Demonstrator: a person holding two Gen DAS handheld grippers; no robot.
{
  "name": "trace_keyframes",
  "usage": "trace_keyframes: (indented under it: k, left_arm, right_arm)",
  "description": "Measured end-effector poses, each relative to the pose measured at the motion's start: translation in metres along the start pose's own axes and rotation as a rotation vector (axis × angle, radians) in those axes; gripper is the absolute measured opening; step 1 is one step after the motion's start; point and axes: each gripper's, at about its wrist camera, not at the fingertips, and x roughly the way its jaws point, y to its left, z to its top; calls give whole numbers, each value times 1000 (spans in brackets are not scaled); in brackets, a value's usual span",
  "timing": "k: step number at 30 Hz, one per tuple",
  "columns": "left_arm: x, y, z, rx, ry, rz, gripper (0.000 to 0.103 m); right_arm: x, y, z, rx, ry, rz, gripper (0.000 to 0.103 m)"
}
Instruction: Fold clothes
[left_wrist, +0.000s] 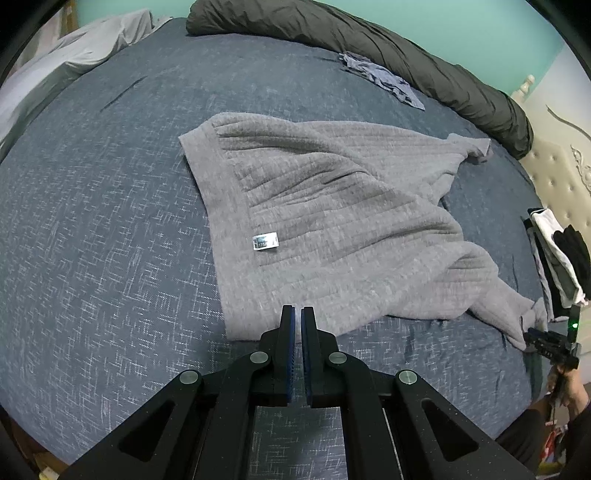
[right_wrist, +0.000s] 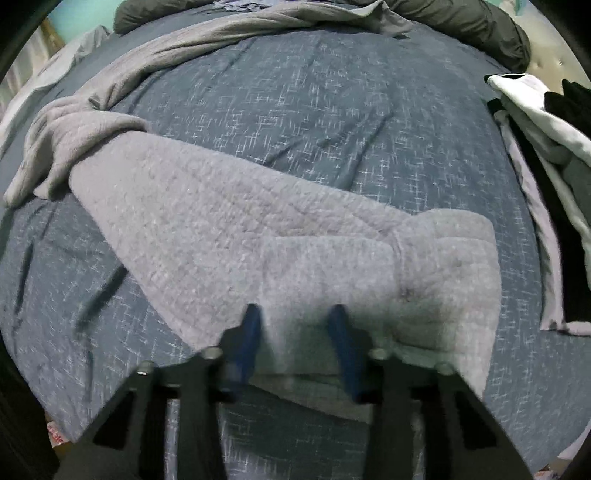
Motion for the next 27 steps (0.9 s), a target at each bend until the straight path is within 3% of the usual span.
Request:
trace_keyframes:
  k: [1, 5, 14, 21, 24, 27]
  left_arm:
    - [0, -1, 0, 1, 1, 1, 4]
    - [0, -3, -1, 4, 1, -5, 4]
    - [-9, -12, -1, 17, -11, -8, 4]
    - [-12, -14, -2, 17, -15, -8, 4]
    - [-12, -15, -1, 20, -11, -6, 4]
    - [-11, -16, 0, 23, -8, -1, 4]
  right_arm:
    - [-3, -2, -2, -4, -4, 2, 12]
    - [-24, -9, -9, -19, -58, -17, 7]
    - [-100, -72, -23, 88, -226, -110, 6]
    - [-129, -122, -48, 180, -234, -249, 6]
    - [-133, -145, -60, 234, -202, -360, 9]
    - [-142, -154, -67, 272, -230, -376, 12]
